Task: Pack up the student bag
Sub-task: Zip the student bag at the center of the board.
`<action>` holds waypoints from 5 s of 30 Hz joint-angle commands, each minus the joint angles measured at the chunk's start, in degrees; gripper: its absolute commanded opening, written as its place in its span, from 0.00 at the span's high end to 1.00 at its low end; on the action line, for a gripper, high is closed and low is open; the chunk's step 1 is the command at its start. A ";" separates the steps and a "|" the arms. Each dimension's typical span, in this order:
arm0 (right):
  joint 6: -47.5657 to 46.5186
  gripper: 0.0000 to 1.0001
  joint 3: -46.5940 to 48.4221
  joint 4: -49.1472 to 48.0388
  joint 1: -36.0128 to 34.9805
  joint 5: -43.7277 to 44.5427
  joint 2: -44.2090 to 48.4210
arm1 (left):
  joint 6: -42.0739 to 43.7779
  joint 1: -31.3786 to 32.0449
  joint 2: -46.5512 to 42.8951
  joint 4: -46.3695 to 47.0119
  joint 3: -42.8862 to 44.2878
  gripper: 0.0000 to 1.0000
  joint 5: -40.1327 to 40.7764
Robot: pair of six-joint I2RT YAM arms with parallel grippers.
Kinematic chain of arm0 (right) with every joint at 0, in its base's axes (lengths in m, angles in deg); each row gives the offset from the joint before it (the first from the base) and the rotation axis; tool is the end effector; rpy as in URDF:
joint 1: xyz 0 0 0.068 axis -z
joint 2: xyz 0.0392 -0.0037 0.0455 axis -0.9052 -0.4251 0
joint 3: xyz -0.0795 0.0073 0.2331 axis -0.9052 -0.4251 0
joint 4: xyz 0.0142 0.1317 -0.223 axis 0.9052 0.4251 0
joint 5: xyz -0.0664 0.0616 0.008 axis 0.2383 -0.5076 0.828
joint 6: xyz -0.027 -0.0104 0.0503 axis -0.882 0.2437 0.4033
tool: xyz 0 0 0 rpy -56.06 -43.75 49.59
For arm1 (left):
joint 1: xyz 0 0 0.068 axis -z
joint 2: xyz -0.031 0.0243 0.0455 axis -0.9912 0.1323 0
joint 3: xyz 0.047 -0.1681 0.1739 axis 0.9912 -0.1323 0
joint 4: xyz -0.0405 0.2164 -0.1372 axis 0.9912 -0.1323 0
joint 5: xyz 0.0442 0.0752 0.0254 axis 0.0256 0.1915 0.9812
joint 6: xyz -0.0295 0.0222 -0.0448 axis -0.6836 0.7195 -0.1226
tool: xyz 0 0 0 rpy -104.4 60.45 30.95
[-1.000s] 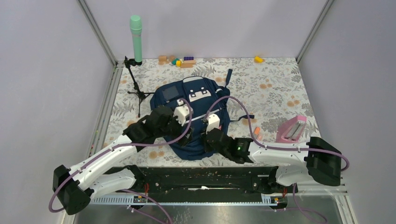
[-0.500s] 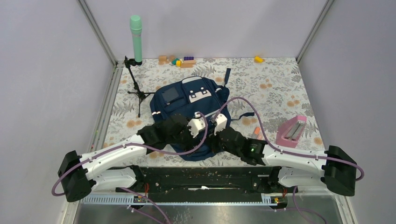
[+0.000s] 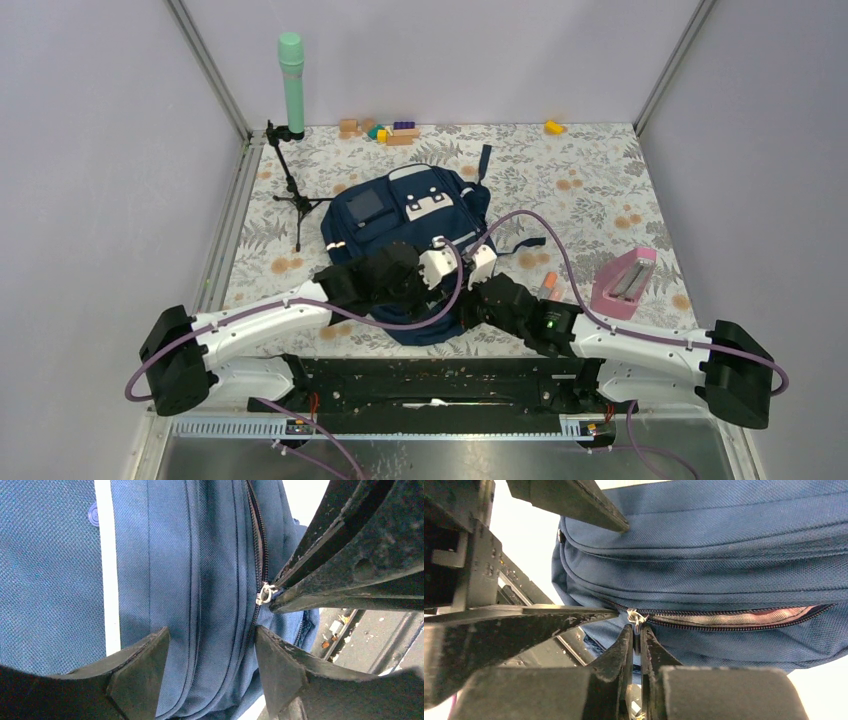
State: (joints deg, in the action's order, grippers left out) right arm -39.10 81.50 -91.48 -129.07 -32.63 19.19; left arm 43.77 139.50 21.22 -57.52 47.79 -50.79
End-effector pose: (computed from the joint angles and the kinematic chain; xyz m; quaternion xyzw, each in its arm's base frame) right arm 0.1169 0.2232 0.2076 -0.2106 0.7993 0.3405 0.4482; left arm 0.1453 -0.2247 0.2270 0.4811 0.7770 -0.1753 0.3662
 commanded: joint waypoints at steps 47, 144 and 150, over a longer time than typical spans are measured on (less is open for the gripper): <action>-13.30 1.00 6.33 6.18 23.68 -16.05 -0.06 | -5.42 3.03 -12.97 -8.93 -2.61 0.97 24.51; -25.63 1.00 31.93 18.86 35.29 -19.02 -27.04 | 2.60 7.23 -14.72 -9.53 -1.21 1.00 18.33; -26.19 1.00 33.41 18.81 36.42 -19.46 -29.44 | 2.62 7.49 -14.75 -9.51 -1.34 1.00 18.73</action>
State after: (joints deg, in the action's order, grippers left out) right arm -62.80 111.88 -71.70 -96.51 -59.56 -8.68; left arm 46.92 146.60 9.29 -62.15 46.42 -35.49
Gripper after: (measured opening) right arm 0.087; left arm 0.059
